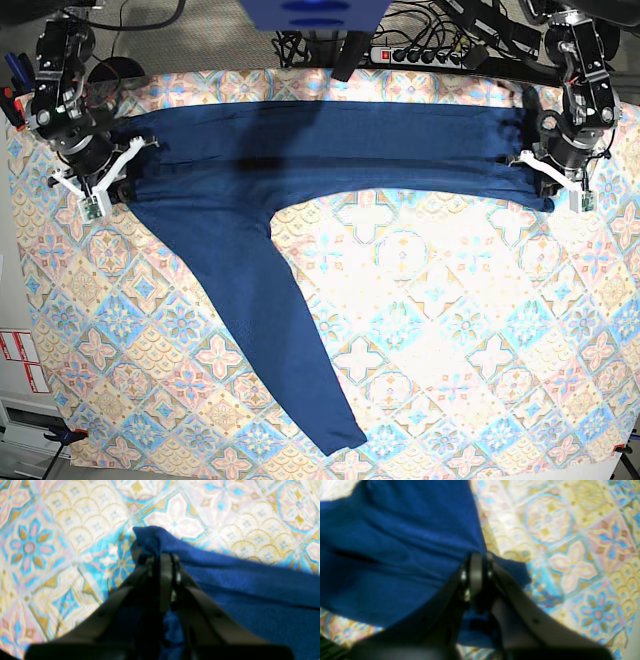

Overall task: Fold the T-shirt properly
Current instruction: 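Lift and fold the grasped edge over onto the first edge with both grippers, then release the right gripper and grasp the hanging sleeve near its shoulder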

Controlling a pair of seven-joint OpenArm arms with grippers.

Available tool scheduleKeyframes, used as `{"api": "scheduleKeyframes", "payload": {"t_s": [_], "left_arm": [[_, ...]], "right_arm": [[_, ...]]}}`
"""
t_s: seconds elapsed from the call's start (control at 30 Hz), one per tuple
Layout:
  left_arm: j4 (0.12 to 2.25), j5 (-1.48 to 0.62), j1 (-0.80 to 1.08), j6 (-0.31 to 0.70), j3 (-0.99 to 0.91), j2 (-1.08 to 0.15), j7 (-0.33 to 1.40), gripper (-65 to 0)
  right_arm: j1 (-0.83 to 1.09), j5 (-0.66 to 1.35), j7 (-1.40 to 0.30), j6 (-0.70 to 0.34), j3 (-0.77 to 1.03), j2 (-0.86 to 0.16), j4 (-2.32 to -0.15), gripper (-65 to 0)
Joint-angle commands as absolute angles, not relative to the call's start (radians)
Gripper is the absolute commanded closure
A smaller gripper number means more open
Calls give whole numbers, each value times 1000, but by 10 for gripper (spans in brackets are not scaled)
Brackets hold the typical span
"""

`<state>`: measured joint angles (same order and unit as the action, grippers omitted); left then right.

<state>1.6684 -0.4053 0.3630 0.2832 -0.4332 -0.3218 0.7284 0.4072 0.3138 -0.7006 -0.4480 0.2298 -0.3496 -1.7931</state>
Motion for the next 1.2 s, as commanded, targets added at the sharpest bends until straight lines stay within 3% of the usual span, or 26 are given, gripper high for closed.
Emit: {"api": "scheduleKeyframes", "payload": {"t_s": [0.0, 0.37, 0.63, 1.17], "left_arm": [[1682, -410, 361, 278, -438, -338, 710, 0], [1630, -407, 360, 280, -432, -335, 786, 0], [1644, -409, 420, 381, -432, -337, 788, 0], [1570, -397, 440, 384, -432, -357, 788, 0]], "right_arm": [[412, 318, -679, -444, 239, -366, -1817, -2], [467, 318, -679, -444, 239, -366, -1842, -2], [467, 318, -679, -444, 239, -366, -1842, -1], [469, 318, -679, -444, 260, -366, -1842, -2]]}}
